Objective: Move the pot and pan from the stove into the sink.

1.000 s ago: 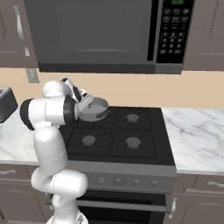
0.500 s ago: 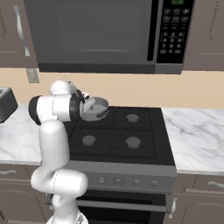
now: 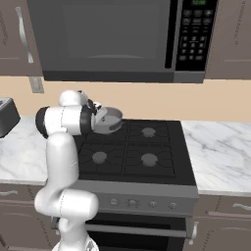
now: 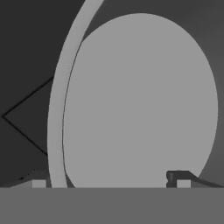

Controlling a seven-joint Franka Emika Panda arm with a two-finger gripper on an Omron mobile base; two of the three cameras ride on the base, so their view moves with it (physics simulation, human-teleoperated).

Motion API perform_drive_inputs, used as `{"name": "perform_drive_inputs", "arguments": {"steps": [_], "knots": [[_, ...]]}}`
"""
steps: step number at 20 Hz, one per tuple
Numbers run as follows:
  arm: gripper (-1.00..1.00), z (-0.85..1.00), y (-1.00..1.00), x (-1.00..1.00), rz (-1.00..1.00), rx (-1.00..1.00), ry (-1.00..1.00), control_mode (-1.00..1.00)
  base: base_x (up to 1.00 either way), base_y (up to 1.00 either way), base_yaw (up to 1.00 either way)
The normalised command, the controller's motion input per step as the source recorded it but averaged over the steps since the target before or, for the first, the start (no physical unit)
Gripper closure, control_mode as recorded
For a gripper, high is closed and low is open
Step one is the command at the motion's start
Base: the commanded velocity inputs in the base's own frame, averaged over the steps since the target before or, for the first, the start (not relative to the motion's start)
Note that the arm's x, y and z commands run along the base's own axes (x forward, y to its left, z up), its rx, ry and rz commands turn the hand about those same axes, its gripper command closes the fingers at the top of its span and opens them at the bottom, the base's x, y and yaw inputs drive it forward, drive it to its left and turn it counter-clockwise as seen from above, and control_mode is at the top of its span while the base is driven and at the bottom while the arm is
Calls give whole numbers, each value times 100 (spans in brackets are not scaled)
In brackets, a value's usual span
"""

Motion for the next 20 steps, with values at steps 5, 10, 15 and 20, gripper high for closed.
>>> {"name": "perform_drive_inputs", "arguments": {"steps": [5, 10, 15, 20], "knots": [[100, -30, 0, 1, 5, -2, 0, -100, 0, 0, 0], [100, -2, 0, 0, 0, 0, 0, -100, 0, 0, 0], [100, 3, -9, -13, -1, 1, 0, -100, 0, 0, 0], [100, 23, -13, -29, -3, 1, 0, -100, 0, 0, 0]]}}
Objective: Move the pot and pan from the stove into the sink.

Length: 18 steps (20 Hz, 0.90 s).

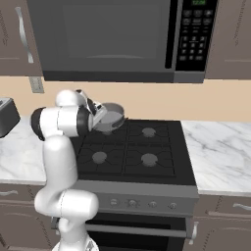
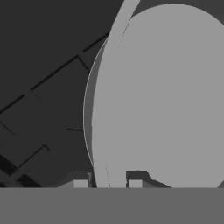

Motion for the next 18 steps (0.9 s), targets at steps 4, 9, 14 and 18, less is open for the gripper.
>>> {"name": "perform_drive_inputs", "arguments": {"steps": [4, 9, 14, 18], "knots": [[100, 19, -19, -55, -2, 0, 0, -100, 0, 0, 0], [100, 28, -21, -79, -2, 0, 1, -100, 0, 0, 0], [100, 32, -19, -96, -2, 0, 1, -100, 0, 0, 0], [100, 35, -21, -100, -1, 0, 0, -100, 0, 0, 0]]}}
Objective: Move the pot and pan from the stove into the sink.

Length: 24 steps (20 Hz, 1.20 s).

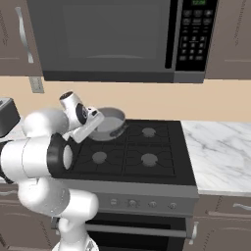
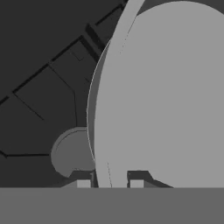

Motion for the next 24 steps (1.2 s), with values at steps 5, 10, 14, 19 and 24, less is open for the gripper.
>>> {"name": "perform_drive_inputs", "arguments": {"steps": [5, 10, 14, 19, 24], "knots": [[100, 39, -21, -100, 0, 0, 0, -100, 0, 0, 0], [100, 40, -11, -100, 5, 0, 0, -100, 0, 0, 0], [100, 31, -6, -100, 11, 0, 2, -100, 0, 0, 0], [100, 29, -5, -97, 14, 0, 3, -100, 0, 0, 0], [100, 30, -4, -92, 15, 0, 3, -100, 0, 0, 0]]}}
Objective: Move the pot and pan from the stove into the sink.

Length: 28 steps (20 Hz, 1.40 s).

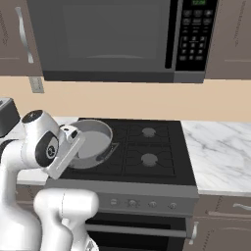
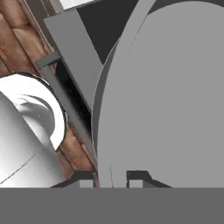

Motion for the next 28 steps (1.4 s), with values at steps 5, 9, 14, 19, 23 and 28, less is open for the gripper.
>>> {"name": "perform_drive_inputs", "arguments": {"steps": [5, 9, 14, 19, 23, 28], "knots": [[100, 41, -1, -87, 16, 0, 4, -100, 0, 0, 0], [100, 47, -4, -85, 18, 0, 1, -100, 0, 0, 0], [100, 18, 0, -35, 8, 0, -6, -100, 0, 0, 0], [100, 0, 0, -1, 0, 0, 0, -100, 0, 0, 0], [100, 0, 0, -6, 0, 0, 0, 100, -49, 0, 1], [100, 0, 0, 0, 0, 0, 0, 100, -89, 0, 12]]}}
